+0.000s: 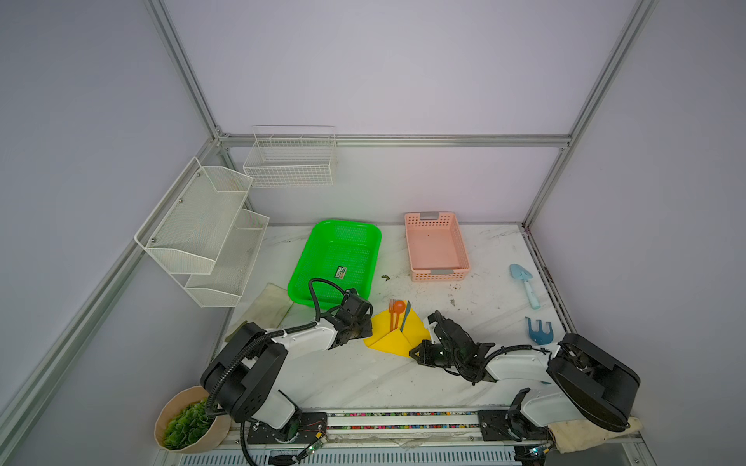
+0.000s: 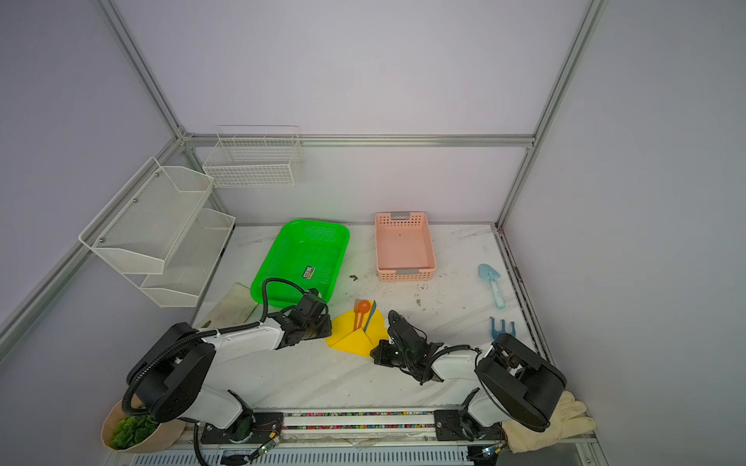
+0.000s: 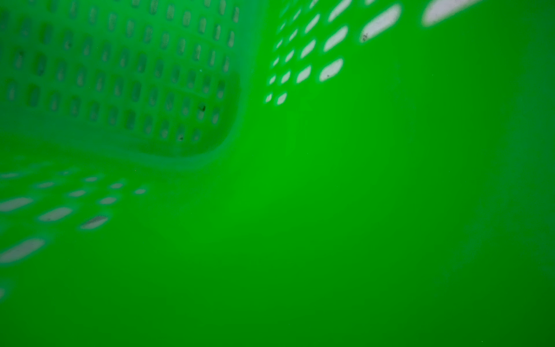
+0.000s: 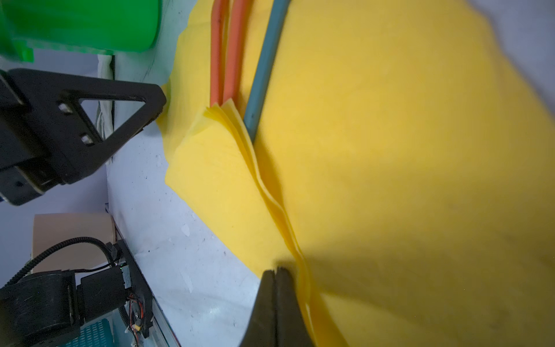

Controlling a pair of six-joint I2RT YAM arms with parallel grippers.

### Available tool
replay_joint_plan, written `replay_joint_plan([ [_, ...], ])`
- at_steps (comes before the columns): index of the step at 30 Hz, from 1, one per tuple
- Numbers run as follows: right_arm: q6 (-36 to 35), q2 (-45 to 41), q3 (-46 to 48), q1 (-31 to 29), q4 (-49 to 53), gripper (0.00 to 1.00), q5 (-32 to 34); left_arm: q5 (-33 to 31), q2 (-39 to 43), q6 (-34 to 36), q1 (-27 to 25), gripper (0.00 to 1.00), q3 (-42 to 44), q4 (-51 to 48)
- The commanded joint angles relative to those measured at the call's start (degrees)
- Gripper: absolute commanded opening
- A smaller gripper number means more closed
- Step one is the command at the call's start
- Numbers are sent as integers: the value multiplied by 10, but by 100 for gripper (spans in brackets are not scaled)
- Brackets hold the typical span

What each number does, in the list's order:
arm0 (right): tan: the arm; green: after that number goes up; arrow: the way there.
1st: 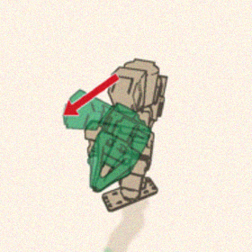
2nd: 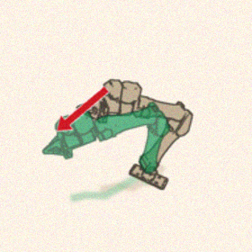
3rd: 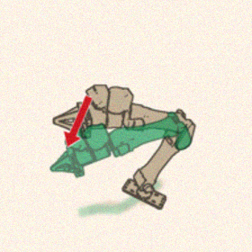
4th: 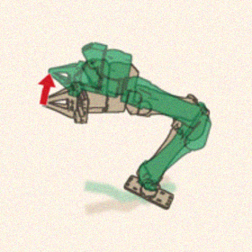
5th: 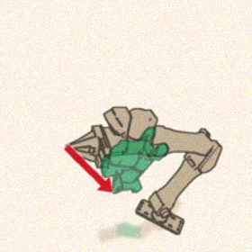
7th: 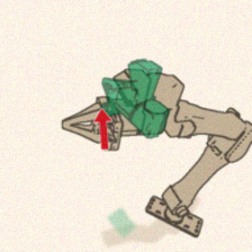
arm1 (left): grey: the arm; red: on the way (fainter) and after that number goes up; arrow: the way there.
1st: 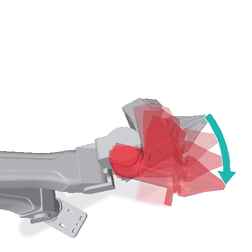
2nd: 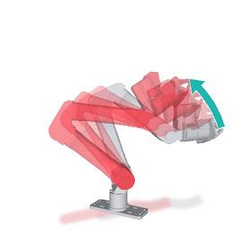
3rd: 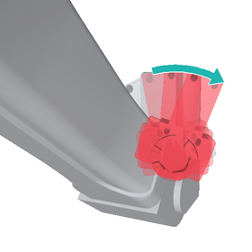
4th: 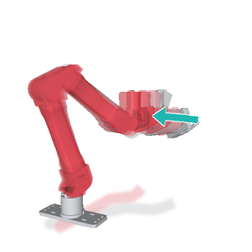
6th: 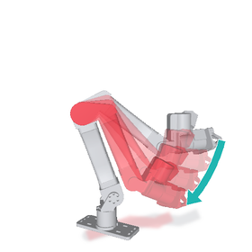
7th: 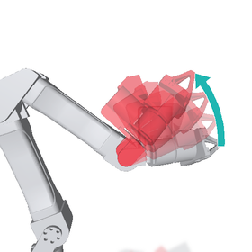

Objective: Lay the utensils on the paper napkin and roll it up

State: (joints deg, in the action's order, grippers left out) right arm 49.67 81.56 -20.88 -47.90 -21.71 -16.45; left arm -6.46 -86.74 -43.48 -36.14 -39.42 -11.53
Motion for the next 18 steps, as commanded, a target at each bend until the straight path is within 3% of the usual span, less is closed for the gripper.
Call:
replay_joint_plan([
  [1,-2,5,6,5,66,0,24,8,-2,-10,-7,20,25,-30],
  [18,0,5,6,4,70,0,28,-13,46,-11,-27,6,17,-17],
])
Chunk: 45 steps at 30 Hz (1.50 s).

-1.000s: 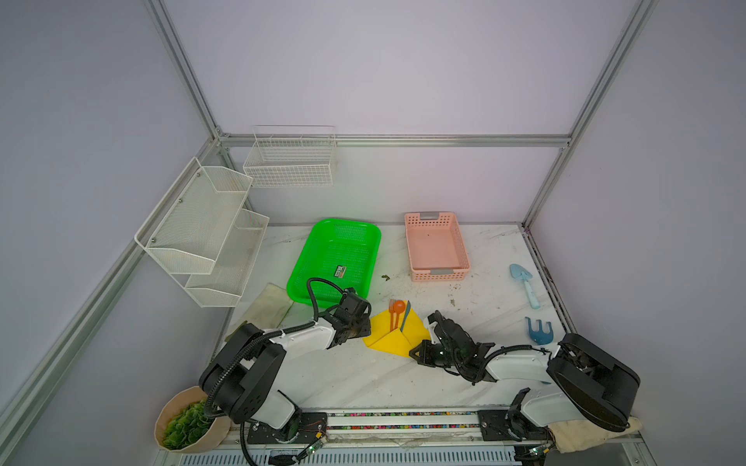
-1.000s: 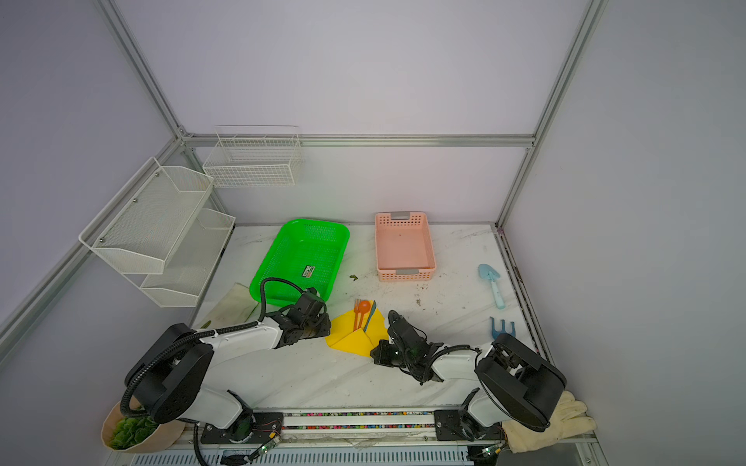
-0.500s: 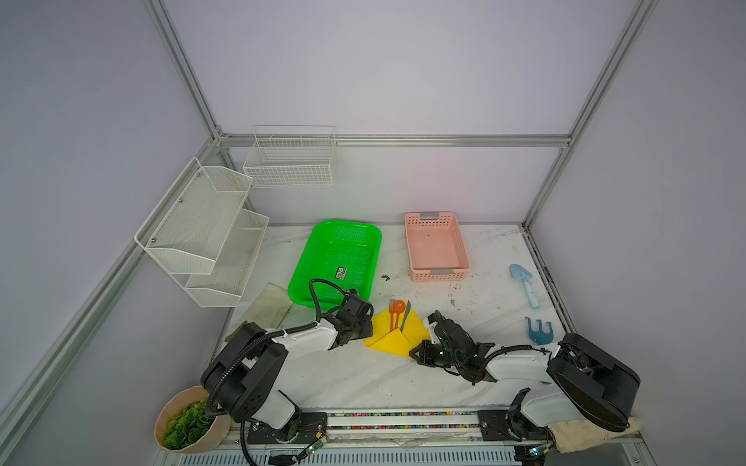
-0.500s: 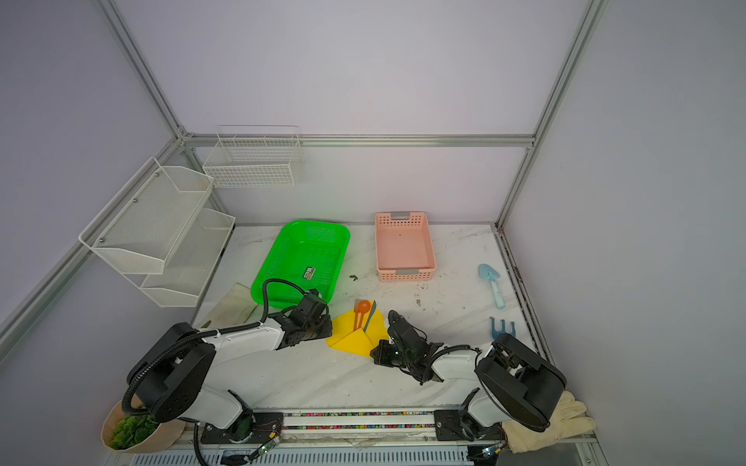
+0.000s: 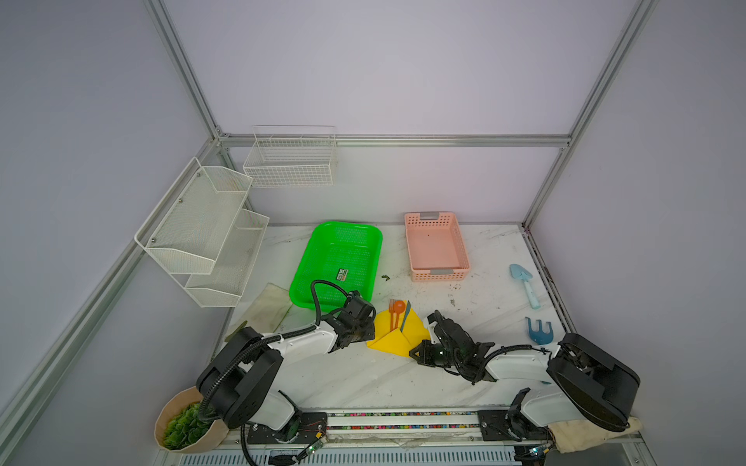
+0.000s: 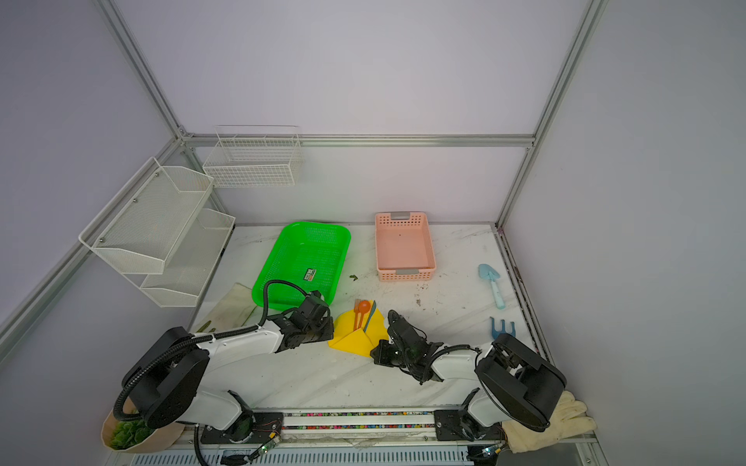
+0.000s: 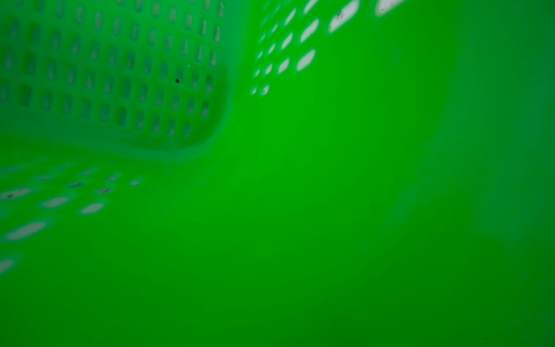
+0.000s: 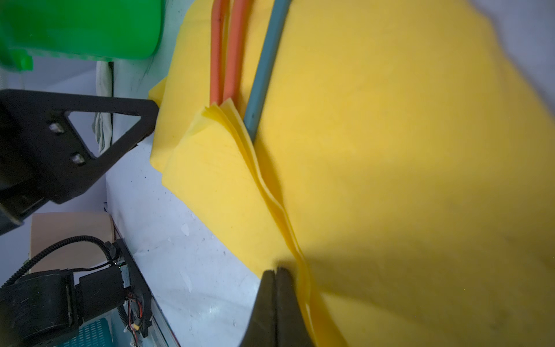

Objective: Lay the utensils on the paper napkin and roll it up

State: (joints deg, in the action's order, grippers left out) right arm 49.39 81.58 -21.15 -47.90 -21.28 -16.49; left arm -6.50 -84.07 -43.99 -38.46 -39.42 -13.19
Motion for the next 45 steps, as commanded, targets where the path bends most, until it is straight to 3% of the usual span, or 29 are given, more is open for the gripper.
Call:
replay_joint_plan([
  [1,8,0,11,4,70,0,32,-16,22,-7,-4,5,17,0],
  [24,10,-19,20,5,80,0,38,-36,64,-22,-66,2,-35,-8],
  [45,4,-13,15,5,81,0,34,-18,36,-28,-96,2,-100,4],
])
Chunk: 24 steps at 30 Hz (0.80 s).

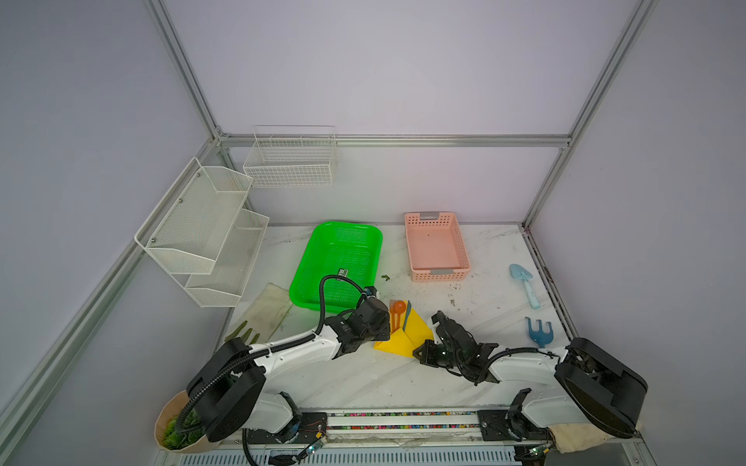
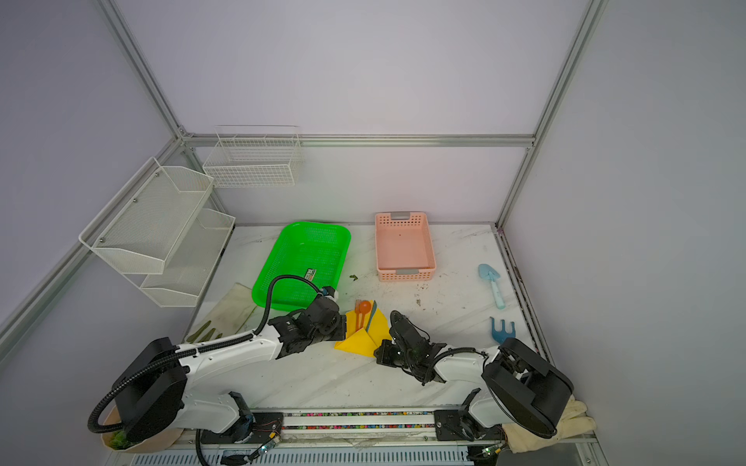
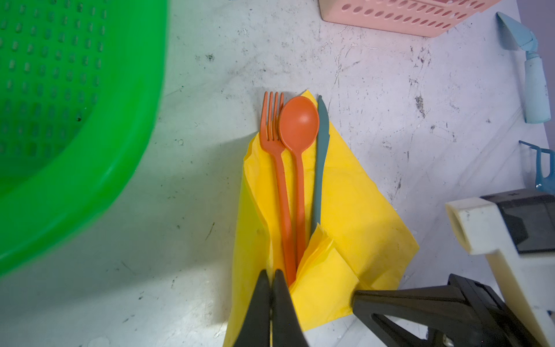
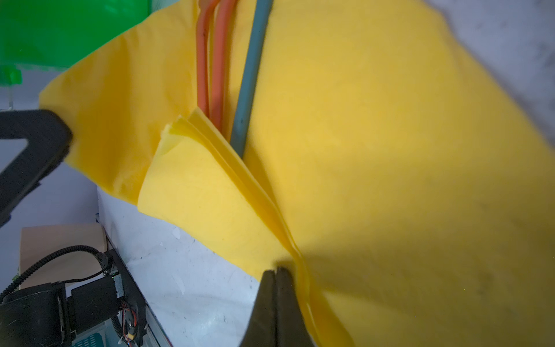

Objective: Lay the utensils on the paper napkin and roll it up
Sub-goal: 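Lower the open left gripper to the napkin edge beside the right gripper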

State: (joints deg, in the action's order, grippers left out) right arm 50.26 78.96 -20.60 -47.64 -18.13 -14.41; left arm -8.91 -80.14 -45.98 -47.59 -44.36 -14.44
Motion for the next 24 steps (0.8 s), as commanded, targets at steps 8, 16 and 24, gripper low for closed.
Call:
replay_joint_plan([
  [8,-2,17,3,3,56,0,16,-17,-4,-21,-9,5,-42,-5],
  [16,-2,21,2,3,56,0,17,-64,55,-7,-9,46,-30,-28],
  [24,-4,29,-9,3,59,0,16,-7,64,12,-32,34,-29,-17],
])
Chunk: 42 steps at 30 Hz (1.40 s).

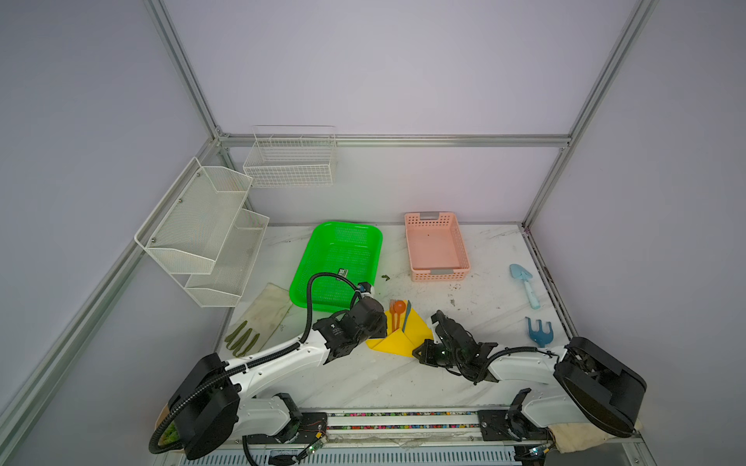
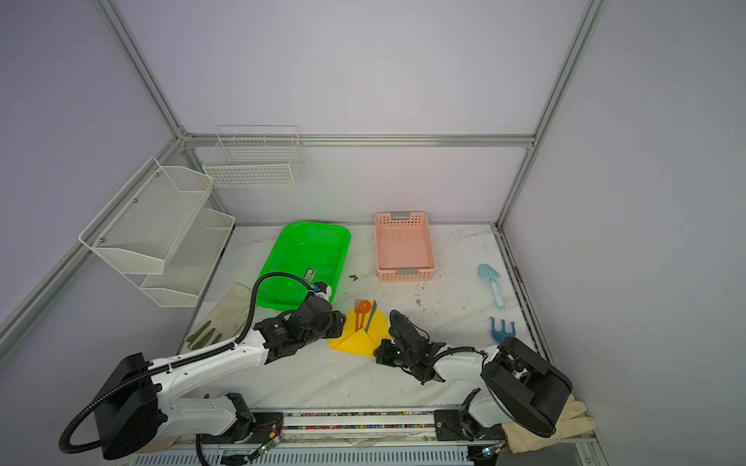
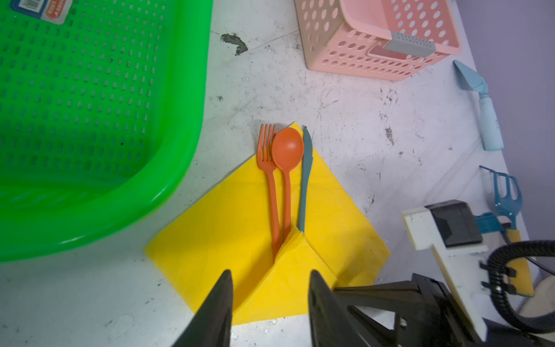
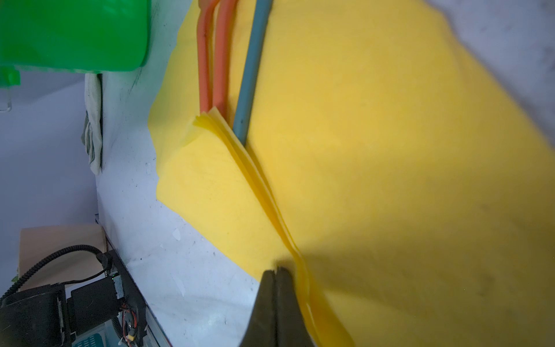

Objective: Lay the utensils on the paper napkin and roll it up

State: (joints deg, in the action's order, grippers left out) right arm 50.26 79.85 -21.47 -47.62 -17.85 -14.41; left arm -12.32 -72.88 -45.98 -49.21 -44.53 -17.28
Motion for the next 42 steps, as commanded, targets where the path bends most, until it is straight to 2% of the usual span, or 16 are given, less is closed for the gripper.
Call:
replay_joint_plan([
  [1,-4,24,-3,3,56,0,16,43,-15,7,-19,31,-24,18],
  [4,-6,33,-8,3,56,0,13,77,-21,-15,-21,24,22,79],
  [7,-7,32,-11,3,57,0,12,91,-26,-31,-20,22,56,126],
  [20,-9,28,-14,3,66,0,12,105,-73,-57,4,15,105,143],
  [34,-8,13,-14,2,79,0,12,107,-121,-66,14,13,130,184],
  [42,-19,-8,-35,3,112,0,15,108,-122,-69,17,12,134,187],
])
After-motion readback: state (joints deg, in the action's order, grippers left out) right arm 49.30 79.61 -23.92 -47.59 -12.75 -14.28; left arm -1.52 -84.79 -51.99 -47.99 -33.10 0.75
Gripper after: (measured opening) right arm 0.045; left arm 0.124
